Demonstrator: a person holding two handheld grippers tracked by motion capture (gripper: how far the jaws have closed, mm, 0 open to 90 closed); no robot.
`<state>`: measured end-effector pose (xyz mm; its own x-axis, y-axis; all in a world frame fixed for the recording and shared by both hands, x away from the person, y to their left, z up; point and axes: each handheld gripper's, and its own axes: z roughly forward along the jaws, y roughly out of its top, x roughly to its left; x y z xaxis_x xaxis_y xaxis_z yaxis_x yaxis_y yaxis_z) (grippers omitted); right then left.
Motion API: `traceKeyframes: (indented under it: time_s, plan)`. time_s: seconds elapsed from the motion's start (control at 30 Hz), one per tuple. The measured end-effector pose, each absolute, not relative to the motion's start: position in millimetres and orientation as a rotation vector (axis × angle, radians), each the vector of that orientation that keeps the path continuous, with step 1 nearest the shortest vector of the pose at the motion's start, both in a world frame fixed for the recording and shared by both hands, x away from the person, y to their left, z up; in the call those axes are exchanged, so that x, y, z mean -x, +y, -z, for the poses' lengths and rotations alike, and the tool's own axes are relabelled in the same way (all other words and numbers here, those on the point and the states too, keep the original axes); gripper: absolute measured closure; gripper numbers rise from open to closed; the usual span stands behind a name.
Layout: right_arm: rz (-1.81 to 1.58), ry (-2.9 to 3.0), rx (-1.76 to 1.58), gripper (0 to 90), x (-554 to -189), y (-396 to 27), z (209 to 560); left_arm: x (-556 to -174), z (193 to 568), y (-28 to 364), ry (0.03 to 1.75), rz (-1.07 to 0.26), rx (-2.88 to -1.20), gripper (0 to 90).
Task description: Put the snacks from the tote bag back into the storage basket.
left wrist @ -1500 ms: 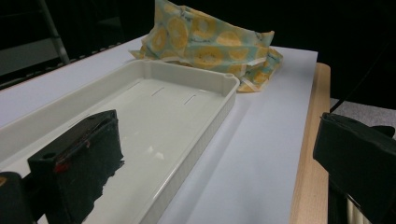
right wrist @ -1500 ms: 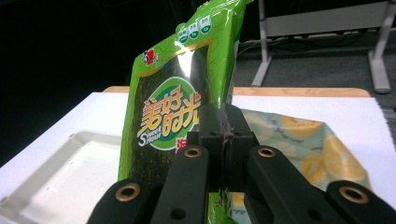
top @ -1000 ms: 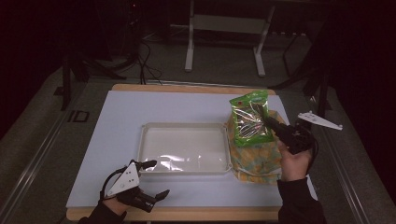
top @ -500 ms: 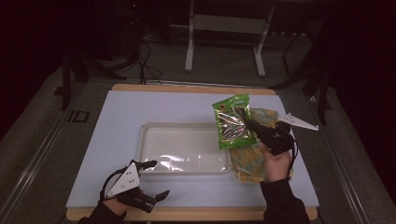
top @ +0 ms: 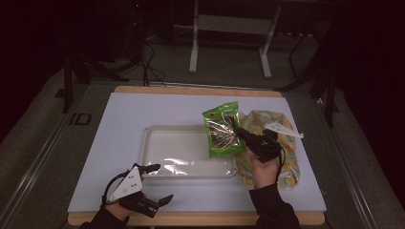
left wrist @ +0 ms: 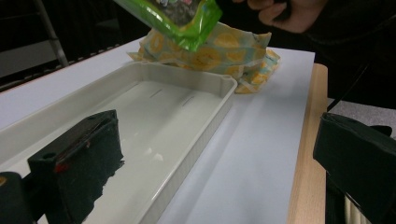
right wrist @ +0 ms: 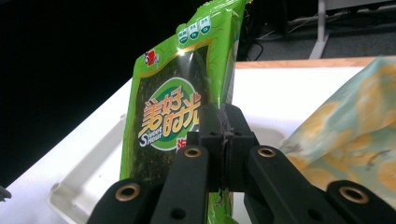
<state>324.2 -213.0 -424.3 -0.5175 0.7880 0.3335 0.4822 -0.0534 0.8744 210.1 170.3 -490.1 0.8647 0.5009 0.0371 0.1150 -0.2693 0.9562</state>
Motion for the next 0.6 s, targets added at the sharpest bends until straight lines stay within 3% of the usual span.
traceKeyframes:
  time_s: [0.6]
  plan:
    - [-1.568,1.941,-1.496,89.2,-321,-186,472,-209,489,170,0.456,-0.399,-1.821,1.7]
